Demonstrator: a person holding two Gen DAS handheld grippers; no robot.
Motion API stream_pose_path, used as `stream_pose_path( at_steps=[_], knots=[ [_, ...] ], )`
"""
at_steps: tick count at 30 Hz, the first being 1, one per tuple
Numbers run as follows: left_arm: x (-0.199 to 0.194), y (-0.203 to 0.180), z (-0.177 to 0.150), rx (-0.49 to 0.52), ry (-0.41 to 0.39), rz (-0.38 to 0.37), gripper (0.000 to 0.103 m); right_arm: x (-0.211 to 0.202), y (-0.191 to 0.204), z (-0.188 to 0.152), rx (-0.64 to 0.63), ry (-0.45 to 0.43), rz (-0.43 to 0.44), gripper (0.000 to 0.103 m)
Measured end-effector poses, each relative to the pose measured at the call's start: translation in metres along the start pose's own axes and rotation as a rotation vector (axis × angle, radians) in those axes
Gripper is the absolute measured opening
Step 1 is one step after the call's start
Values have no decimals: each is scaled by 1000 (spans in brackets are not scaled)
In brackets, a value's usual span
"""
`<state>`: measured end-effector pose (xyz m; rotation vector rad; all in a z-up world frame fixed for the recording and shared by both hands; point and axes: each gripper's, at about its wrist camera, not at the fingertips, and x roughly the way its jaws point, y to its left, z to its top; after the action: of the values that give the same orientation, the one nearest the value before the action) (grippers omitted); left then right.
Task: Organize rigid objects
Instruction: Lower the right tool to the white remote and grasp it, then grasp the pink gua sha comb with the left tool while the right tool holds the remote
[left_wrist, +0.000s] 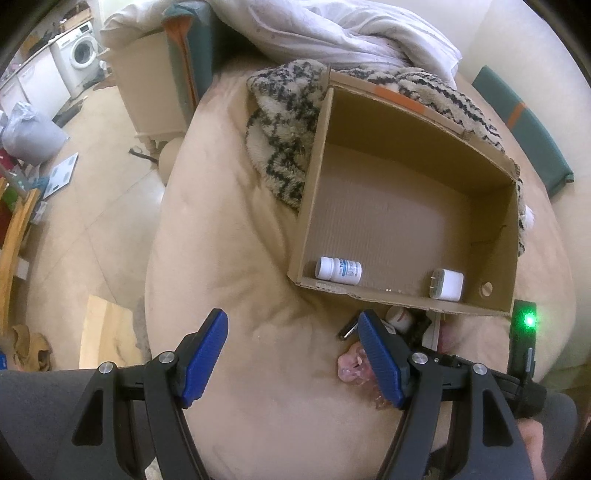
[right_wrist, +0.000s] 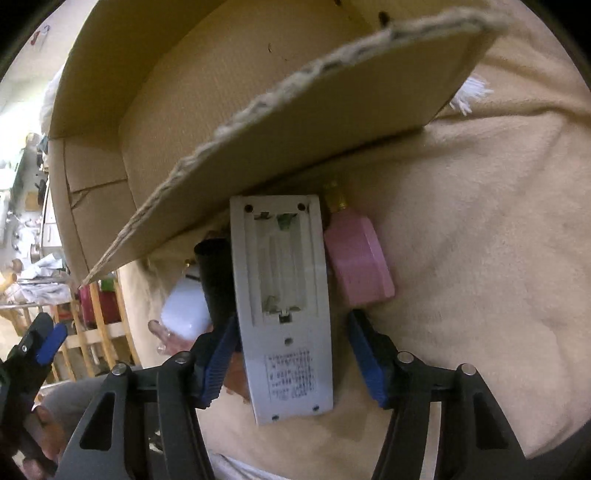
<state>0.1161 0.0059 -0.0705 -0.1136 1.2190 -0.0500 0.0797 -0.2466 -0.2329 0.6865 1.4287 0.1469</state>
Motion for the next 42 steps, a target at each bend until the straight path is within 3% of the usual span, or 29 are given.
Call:
stream_pose_path(
  at_steps=[2,8,13,16,23,27,29,34,42],
  knots=[
    [0,-1,0,1,1,0,71,-2,8,-3,-37,-11,-18,49],
    [2,-1,-2,15,-1,12,71,-16,25,-19,-85,-19,-77,49],
    [4,-1,-1,5,2,17,71,-48,38,-34,-144,-52,-52,49],
    [6,-5,-2,17,1,28,71,-79,38,-38,-195,-108,-41,49],
    [14,-13,-9,69,7,65,71,-145,63,-46,-398,-357,-48,49],
    [15,-18,-23,122,2,47,71,-151,59,-37,-416,-386,-33,49],
    [24,-22,-36,131,49,26,75,-142,57,-35,-403,-380,-13,49],
    [65,-36,-67,90,273,-99,75,-140,65,-39,-412,-377,27,49],
    [105,-62,-76,132,371,-80,77,-144,61,-40,-391,-382,71,49]
  ],
)
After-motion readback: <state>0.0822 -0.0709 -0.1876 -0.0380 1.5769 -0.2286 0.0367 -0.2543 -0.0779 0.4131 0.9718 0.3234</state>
